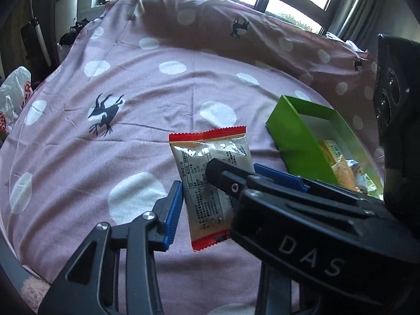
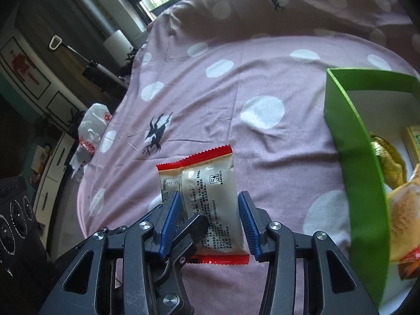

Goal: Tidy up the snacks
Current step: 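Carry the biscuit packet with the right gripper and lower it into the box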

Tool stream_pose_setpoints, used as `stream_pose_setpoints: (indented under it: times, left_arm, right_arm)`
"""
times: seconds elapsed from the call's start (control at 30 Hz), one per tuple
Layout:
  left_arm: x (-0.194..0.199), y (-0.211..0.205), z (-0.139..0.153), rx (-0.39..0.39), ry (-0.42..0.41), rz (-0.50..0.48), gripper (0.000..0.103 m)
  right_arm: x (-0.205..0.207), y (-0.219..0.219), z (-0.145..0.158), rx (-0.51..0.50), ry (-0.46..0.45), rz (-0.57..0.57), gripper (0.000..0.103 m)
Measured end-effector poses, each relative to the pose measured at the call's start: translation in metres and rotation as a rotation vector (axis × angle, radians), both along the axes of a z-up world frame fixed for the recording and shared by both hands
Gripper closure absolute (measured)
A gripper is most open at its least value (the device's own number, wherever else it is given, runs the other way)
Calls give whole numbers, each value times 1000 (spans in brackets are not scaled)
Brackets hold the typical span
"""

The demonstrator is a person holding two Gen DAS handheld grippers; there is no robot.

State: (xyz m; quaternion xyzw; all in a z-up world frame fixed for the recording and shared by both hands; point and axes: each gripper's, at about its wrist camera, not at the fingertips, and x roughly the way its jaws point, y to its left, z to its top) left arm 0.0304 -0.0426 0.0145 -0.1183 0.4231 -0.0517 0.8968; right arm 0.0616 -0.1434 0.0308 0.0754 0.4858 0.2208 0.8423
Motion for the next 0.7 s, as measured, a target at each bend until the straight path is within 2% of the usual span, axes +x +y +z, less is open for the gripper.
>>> stream_pose_setpoints:
  times: [0.17, 0.4, 0.7]
  left_arm:
    - [-7, -28, 30, 7, -68, -63, 66]
    - [-11, -78, 60, 15, -146, -169, 66]
    - [3, -133, 61, 2, -154, -280, 64]
  right_arm:
    - [-17, -32, 36, 13, -86, -64, 54]
    - [-33, -81, 68, 10, -171, -157, 54]
    - [-40, -139, 78, 11, -218, -287, 54]
